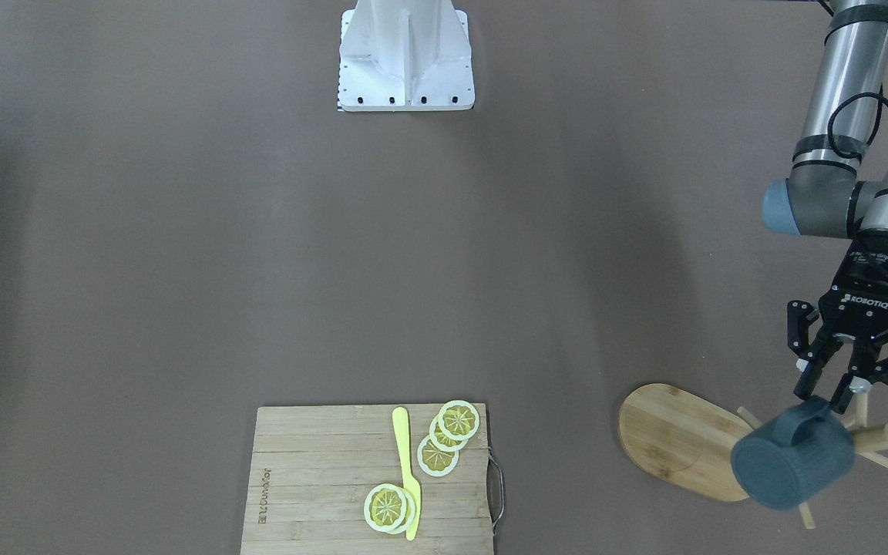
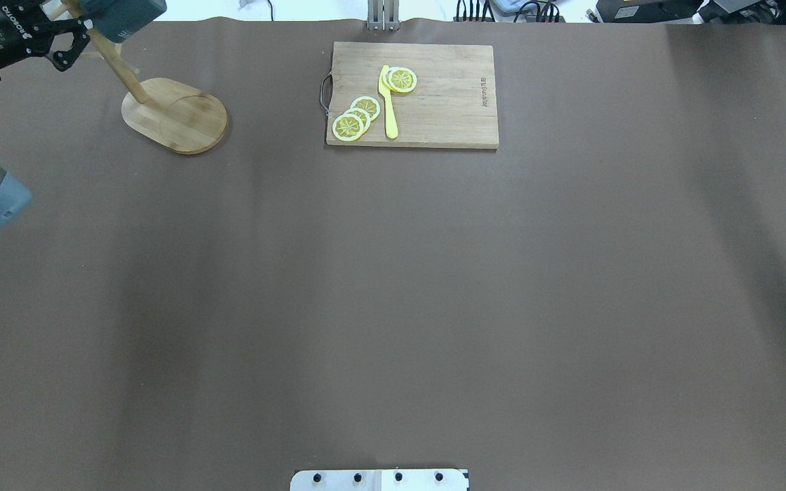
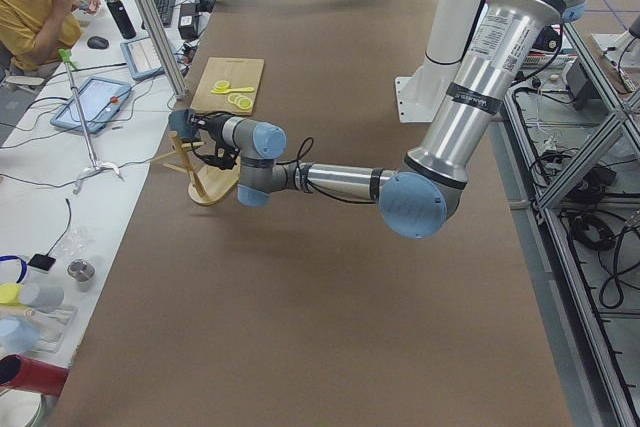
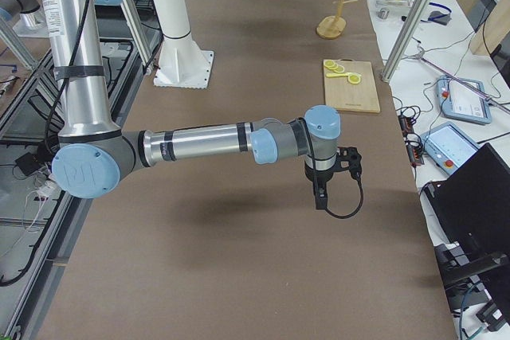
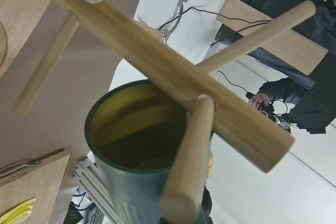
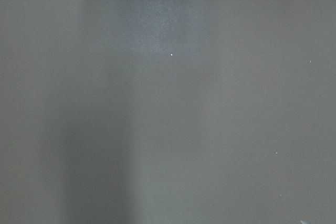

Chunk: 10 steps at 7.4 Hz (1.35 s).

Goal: Hang cup on storage rack
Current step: 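Slide the mug handle onto a peg of the wooden stand, then open the left gripper and pull it back from the stand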

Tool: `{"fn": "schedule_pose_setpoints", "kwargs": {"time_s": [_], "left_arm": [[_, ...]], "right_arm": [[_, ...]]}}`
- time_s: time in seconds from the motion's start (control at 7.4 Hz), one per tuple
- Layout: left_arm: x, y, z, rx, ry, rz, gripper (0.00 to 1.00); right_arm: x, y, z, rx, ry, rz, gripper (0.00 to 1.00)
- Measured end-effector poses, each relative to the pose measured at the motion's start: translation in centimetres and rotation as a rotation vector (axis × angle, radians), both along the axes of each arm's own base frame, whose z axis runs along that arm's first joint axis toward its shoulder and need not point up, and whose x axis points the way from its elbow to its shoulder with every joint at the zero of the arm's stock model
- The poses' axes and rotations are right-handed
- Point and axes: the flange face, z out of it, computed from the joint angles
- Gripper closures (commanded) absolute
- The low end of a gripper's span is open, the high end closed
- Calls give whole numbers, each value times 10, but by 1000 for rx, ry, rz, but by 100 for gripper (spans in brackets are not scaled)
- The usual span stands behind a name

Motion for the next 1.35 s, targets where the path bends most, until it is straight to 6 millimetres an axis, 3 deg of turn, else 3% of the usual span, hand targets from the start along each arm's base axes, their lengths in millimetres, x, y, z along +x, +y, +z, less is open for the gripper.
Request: {"fn": "schedule_pose_setpoints", "kwargs": {"time_s": [0.41,0.81,1.08,1.35], "left_arm": [[-6,14,-2,39,9,15,1],[-26,56,18,210,-173,33,1],[-61,61,36,325,-376,20,1],[-122,56,55,451,-675,12,1]], "right_arm": [[0,2,0,0,0,0,0],[0,3,1,-1,0,0,0],[0,3,1,-4,-3,-1,0],[0,3,1,-4,-3,-1,0]]}}
